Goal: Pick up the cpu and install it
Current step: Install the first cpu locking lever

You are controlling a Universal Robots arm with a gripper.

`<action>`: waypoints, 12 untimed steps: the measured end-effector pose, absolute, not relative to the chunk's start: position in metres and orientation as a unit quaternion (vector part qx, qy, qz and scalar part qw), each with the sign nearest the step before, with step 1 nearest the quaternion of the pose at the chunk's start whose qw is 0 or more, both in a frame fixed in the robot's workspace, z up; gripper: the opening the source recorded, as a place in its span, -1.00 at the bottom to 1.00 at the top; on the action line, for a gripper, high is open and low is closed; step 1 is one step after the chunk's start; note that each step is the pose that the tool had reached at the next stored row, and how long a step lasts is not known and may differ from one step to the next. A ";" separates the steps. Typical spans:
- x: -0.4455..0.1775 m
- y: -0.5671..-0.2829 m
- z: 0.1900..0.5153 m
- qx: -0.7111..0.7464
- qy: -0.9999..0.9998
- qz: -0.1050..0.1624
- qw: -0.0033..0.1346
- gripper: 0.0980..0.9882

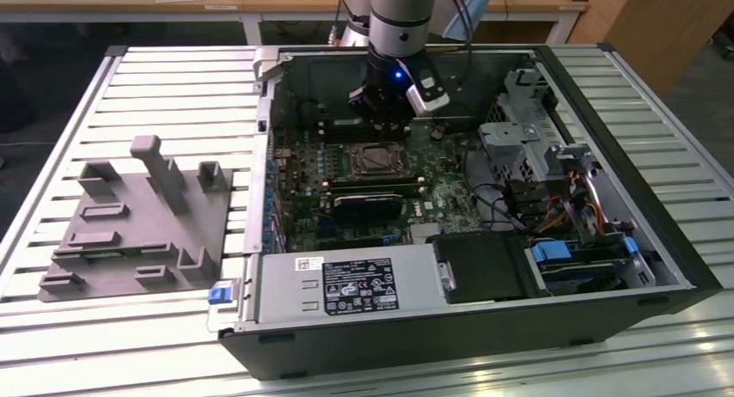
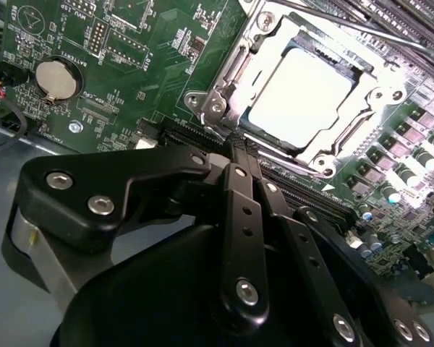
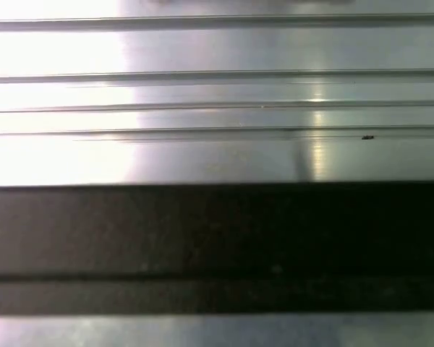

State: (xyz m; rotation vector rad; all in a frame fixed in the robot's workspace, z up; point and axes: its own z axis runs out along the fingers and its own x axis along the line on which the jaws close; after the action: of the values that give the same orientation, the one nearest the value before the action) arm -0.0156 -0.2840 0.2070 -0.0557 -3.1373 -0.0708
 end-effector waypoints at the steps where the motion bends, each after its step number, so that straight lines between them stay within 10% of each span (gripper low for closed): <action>1: -0.016 -0.284 0.207 -0.018 -1.000 -0.022 0.002 -0.98; 12: -0.014 -0.288 0.207 -0.018 -1.000 -0.023 0.002 -0.98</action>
State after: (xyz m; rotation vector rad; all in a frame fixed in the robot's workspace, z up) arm -0.0144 -0.2882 0.2070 -0.0557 -3.1372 -0.0706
